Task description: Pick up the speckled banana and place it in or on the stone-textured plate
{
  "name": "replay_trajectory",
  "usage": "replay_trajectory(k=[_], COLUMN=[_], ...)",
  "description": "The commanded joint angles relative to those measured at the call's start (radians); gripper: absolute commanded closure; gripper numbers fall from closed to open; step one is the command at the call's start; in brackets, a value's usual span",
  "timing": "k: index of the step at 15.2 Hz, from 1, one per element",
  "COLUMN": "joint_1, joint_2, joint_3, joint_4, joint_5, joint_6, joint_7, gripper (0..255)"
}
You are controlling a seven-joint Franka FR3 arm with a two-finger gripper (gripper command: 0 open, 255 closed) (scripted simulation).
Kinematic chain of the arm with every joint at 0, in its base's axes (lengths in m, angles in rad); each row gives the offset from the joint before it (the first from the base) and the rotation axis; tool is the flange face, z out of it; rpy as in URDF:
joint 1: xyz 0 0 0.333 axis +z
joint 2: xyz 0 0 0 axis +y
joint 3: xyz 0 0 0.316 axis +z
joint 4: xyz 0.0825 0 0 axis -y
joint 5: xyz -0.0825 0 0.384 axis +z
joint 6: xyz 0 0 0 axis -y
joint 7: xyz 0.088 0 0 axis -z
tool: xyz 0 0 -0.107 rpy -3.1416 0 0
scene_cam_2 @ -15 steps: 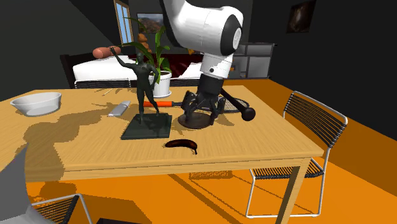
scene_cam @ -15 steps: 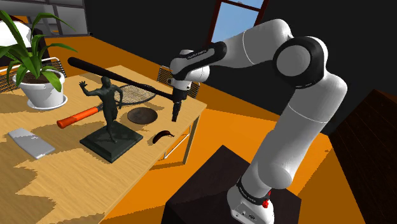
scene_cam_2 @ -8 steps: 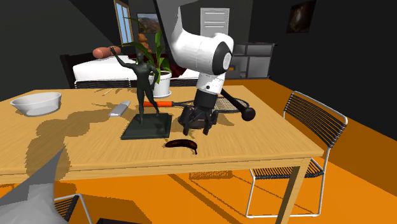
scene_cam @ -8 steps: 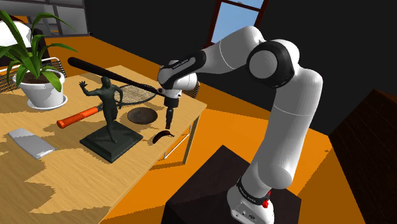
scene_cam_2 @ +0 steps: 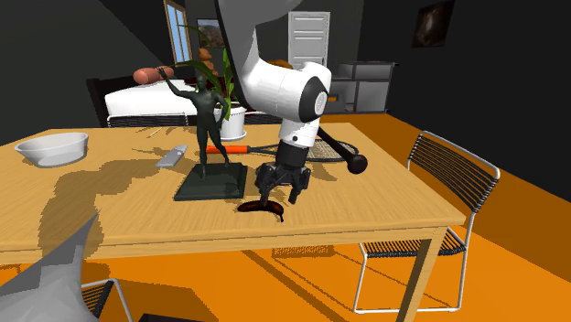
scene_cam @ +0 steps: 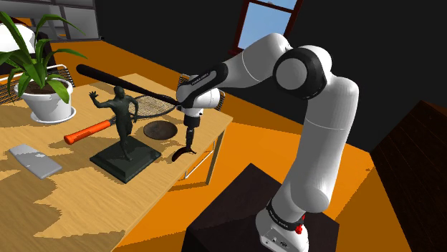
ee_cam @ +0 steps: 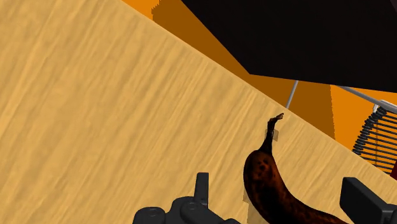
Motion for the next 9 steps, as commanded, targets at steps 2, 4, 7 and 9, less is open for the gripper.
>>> replay_trajectory(k=[2, 4, 7, 9], joint_1=[0.0, 0.0, 0.0, 0.0], joint_2=[0.0, 0.0, 0.0, 0.0], joint_3=[0.0, 0.0, 0.0, 0.0], joint_4=[0.0, 0.0, 0.0, 0.0], joint_5=[0.0, 0.0, 0.0, 0.0], joint_6=[0.001, 0.001, 0.001, 0.001], joint_7=[0.0, 0.0, 0.0, 0.0], gripper=[0, 0, 255, 255])
